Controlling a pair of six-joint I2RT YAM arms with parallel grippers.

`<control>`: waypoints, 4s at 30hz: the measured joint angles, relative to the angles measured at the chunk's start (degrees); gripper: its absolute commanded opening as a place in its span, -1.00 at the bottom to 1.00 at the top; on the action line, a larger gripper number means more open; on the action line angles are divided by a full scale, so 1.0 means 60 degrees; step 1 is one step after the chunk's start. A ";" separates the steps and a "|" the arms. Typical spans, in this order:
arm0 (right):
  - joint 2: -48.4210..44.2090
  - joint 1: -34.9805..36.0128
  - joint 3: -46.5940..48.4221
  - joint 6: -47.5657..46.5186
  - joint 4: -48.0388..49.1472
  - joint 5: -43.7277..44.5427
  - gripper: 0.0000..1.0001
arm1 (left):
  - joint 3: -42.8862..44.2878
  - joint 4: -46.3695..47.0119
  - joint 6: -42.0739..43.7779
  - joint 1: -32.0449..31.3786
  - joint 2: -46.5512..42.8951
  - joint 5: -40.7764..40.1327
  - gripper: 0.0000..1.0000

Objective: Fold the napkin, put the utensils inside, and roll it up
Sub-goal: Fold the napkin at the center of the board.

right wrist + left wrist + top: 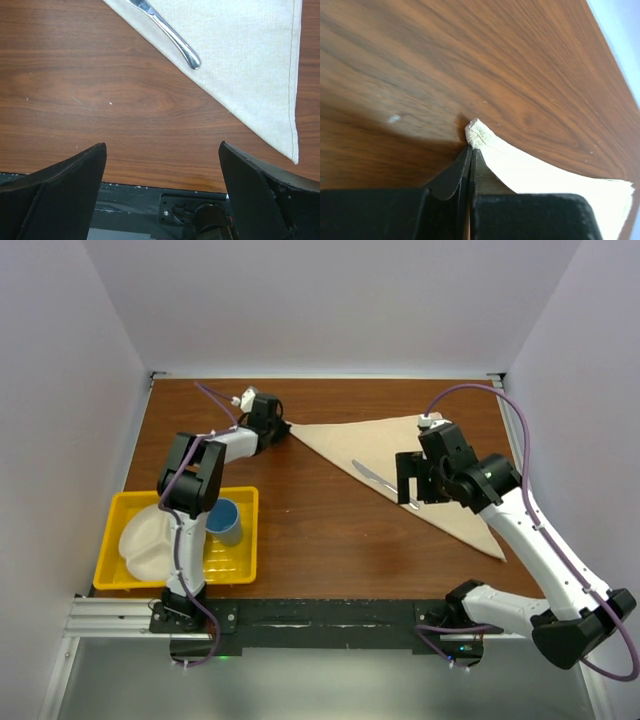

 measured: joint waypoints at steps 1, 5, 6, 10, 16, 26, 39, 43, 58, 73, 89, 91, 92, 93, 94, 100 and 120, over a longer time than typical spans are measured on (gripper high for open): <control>0.0029 0.0000 0.0000 -0.0004 0.0029 -0.0055 0.97 | -0.0036 -0.0069 0.0160 0.0033 -0.0062 0.0000 -0.99; 0.0113 0.0000 0.0000 -0.0047 0.0153 -0.0171 0.97 | -0.0069 -0.0233 0.0710 0.0102 -0.0288 0.0011 -1.00; 0.0120 0.0000 0.0000 -0.0062 0.0175 -0.0171 0.97 | -0.0073 -0.0233 0.0794 0.0102 -0.0361 0.0029 -1.00; 0.0368 -0.0215 0.0076 -0.0095 0.0120 -0.0098 0.96 | -0.0076 -0.0208 0.1016 0.0055 -0.0692 0.0189 -1.00; 0.1395 -0.1821 0.0189 -0.0087 0.0106 -0.0168 0.96 | 0.0095 -0.0197 0.1056 -0.0160 -0.0801 0.0597 -1.00; 0.2841 -0.2393 0.0754 -0.0015 0.0109 -0.0685 0.96 | 0.0856 -0.0317 0.0922 -0.1774 -0.0801 0.1224 -1.00; 0.2652 -0.2663 0.1905 0.0160 0.0066 -0.0798 0.97 | 0.0863 -0.0630 0.0692 -0.2426 -0.0805 0.1916 -1.00; 0.2652 -0.2677 0.2204 0.0171 -0.0076 -0.0652 0.96 | 0.0911 -0.0528 0.0688 -0.2845 -0.0805 0.2138 -1.00; 0.2641 -0.2747 0.3038 0.0193 -0.0831 -0.0222 0.96 | 0.0933 0.0397 0.0280 -0.4277 -0.0718 0.3100 -1.00; 0.2608 -0.2823 0.2900 0.0171 -0.1009 0.0022 0.97 | 0.1453 0.0641 -0.0069 -0.4703 0.0331 0.3898 -0.99; 0.2499 -0.2856 0.2594 0.0153 -0.1013 0.0015 0.96 | 0.1698 0.0648 -0.0291 -0.5180 0.0816 0.4149 -0.98; 0.2499 -0.2856 0.2583 0.0149 -0.1013 0.0015 0.96 | 0.1701 0.0648 -0.0313 -0.5198 0.0831 0.4153 -0.98; 0.2499 -0.2856 0.2579 0.0146 -0.1013 0.0011 0.97 | 0.1708 0.0648 -0.0313 -0.5209 0.0834 0.4160 -0.98; 0.2499 -0.2856 0.2579 0.0138 -0.1013 0.0011 0.96 | 0.1712 0.0652 -0.0313 -0.5220 0.0838 0.4171 -0.97; 0.2499 -0.2856 0.2579 0.0127 -0.1013 0.0011 0.97 | 0.1719 0.0652 -0.0313 -0.5231 0.0845 0.4182 -0.97; 0.2404 -0.2856 0.2412 0.0120 -0.1013 0.0004 0.97 | 0.1730 0.0630 -0.0313 -0.5264 0.0987 0.4302 -0.96; 0.2371 -0.2856 0.2113 0.0117 -0.0998 -0.0102 0.96 | 0.1840 0.0382 -0.0273 -0.5271 0.1439 0.4371 -0.59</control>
